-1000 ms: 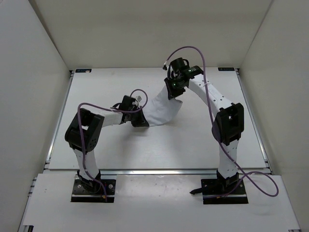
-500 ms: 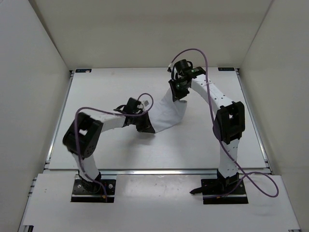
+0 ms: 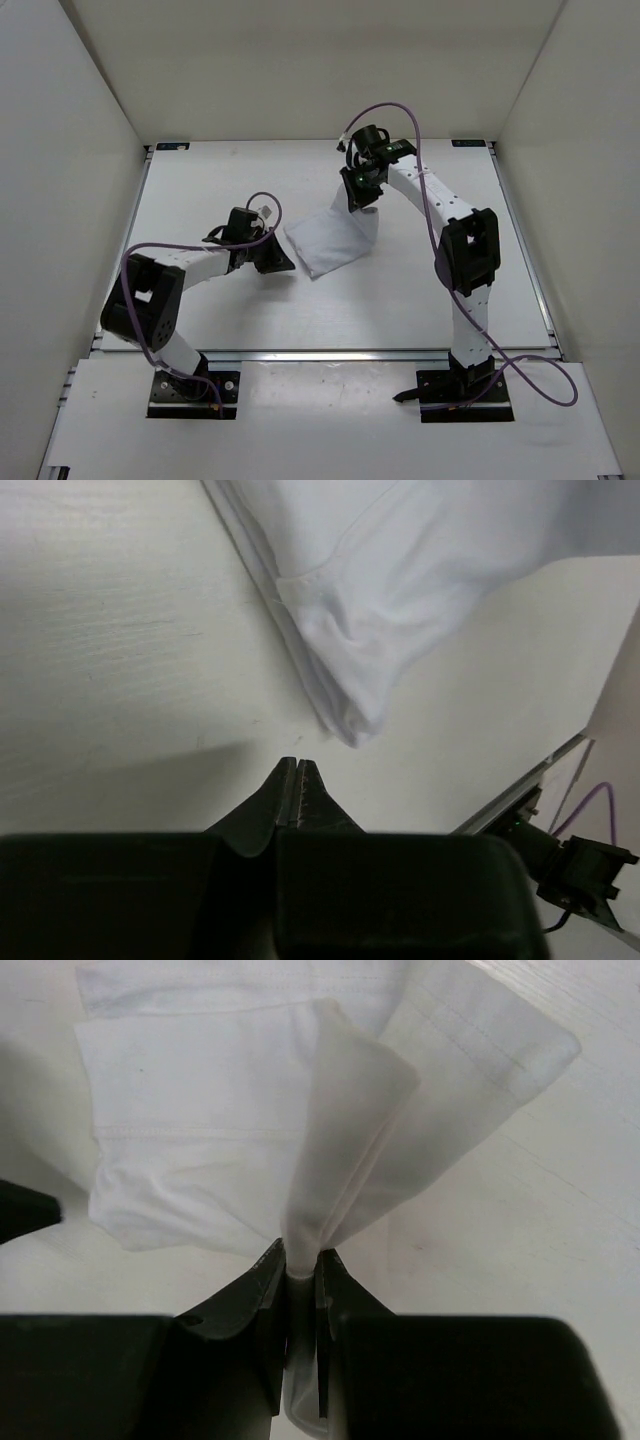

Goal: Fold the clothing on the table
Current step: Fold the skirt

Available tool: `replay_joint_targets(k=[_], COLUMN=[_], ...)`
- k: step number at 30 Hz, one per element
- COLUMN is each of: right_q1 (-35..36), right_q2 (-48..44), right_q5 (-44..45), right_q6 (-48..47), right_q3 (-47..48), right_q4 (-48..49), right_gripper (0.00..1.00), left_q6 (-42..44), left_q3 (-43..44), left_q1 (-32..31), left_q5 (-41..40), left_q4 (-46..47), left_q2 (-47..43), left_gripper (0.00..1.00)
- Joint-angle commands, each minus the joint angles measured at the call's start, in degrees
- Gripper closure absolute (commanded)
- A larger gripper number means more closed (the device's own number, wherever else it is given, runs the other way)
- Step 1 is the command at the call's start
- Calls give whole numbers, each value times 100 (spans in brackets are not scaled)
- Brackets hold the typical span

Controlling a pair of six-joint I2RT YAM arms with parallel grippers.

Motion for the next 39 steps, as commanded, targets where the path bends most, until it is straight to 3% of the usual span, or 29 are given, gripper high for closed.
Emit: replay_joint_targets(k=[1, 8, 21, 24, 26, 27, 31, 37, 39], right_q1=[258, 794, 1155, 1208, 1217, 1156, 910, 532, 391], right_q2=[110, 602, 1014, 1129, 1147, 1173, 823, 208, 85], right_q5=[-432, -635, -1004, -1092, -1074, -1083, -1277, -776, -505], right_q6=[19, 125, 362, 424, 520, 520, 660, 617, 573], right_q3=[407, 838, 1013, 1110, 1076, 1110, 997, 452, 172], right_q4=[233, 287, 436, 453, 419, 410, 497, 726, 787], right_gripper=[100, 100, 97, 81, 56, 49, 41, 48, 64], left_q6=[101, -84, -374, -374, -444, -470, -558, -506, -488], left_q3=[139, 314, 605, 552, 438, 420, 218, 104, -1], left_q1=[-126, -258, -469, -416, -338, -329, -223, 5, 128], left_q5=[-129, -32, 56, 83, 117, 126, 223, 381, 346], left_q4=[112, 490, 912, 921, 973, 1000, 1175, 1071, 1018], left_q2=[305, 815, 1475, 1448, 1404, 1369, 1255, 931, 738], left_gripper=[100, 100, 100, 100, 100, 100, 100, 100, 100])
